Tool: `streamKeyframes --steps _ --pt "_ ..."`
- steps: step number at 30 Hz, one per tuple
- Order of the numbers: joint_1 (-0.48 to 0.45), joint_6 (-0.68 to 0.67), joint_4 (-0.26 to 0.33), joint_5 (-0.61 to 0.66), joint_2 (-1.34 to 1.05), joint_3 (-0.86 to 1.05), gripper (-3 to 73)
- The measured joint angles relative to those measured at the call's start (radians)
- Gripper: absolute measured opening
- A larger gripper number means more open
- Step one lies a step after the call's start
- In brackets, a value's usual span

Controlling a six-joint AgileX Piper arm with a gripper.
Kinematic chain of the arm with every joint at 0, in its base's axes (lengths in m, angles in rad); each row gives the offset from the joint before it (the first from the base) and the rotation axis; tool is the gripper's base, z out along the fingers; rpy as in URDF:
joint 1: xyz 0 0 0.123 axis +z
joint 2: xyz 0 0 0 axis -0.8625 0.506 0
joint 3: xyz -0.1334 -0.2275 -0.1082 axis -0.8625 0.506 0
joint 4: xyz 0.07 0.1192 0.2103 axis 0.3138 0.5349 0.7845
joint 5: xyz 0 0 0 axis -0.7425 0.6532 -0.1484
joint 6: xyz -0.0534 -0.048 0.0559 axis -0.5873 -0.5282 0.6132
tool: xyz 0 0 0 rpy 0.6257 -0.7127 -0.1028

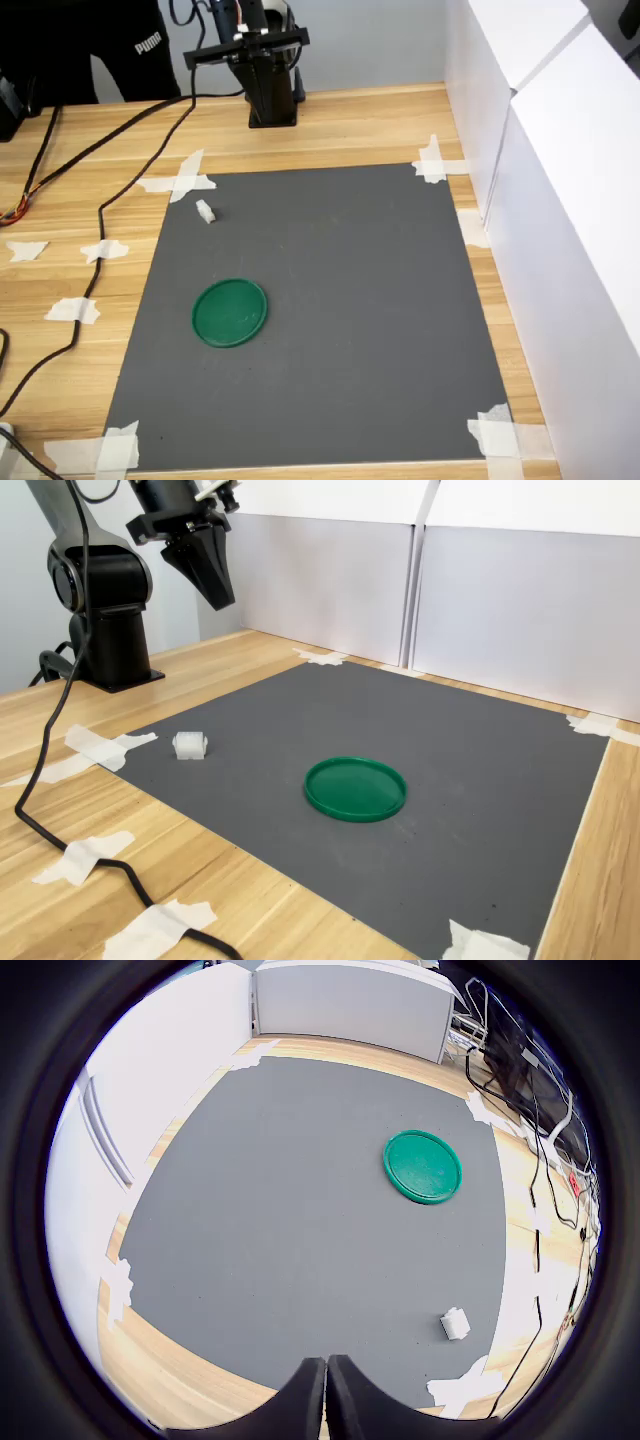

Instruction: Grasp a white terminal and put it on the green lid.

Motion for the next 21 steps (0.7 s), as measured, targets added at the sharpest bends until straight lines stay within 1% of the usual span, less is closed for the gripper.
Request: streamKeyframes --steps 5,11,18,21 --pt "0.000 0.085 -0.053 0.076 0.089 -0.094 -1.6" --pt "0.000 0.102 -0.110 0.165 0.206 -0.181 -1.6" --pt "0.000 0.085 -0.126 0.274 0.321 -0.300 -1.6" --pt "0.000 0.056 -0.139 0.282 0.364 -0.338 -1.6"
